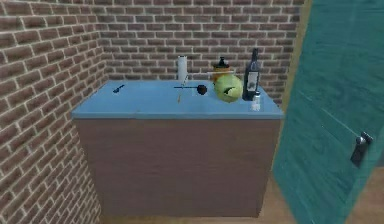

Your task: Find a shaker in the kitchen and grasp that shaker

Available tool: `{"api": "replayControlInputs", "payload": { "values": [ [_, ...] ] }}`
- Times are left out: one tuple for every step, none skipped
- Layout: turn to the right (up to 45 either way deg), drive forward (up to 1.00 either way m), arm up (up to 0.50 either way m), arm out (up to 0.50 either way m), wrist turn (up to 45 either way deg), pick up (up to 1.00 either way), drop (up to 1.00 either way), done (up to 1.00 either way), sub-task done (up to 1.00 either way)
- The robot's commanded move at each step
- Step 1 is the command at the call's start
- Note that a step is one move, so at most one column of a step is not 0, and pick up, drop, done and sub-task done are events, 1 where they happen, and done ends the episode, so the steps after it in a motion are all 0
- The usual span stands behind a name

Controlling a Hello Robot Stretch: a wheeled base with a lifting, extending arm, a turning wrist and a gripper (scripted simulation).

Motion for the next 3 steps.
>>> {"api": "replayControlInputs", "payload": {
  "values": [
    [0.0,0.4,0.0,0.0,0.0,0.0,0.0,0.0,0.0],
    [-45.0,0.0,0.0,0.0,0.0,0.0,0.0,0.0,0.0],
    [-15.0,0.0,0.0,0.0,0.0,0.0,0.0,0.0,0.0]
  ]
}}
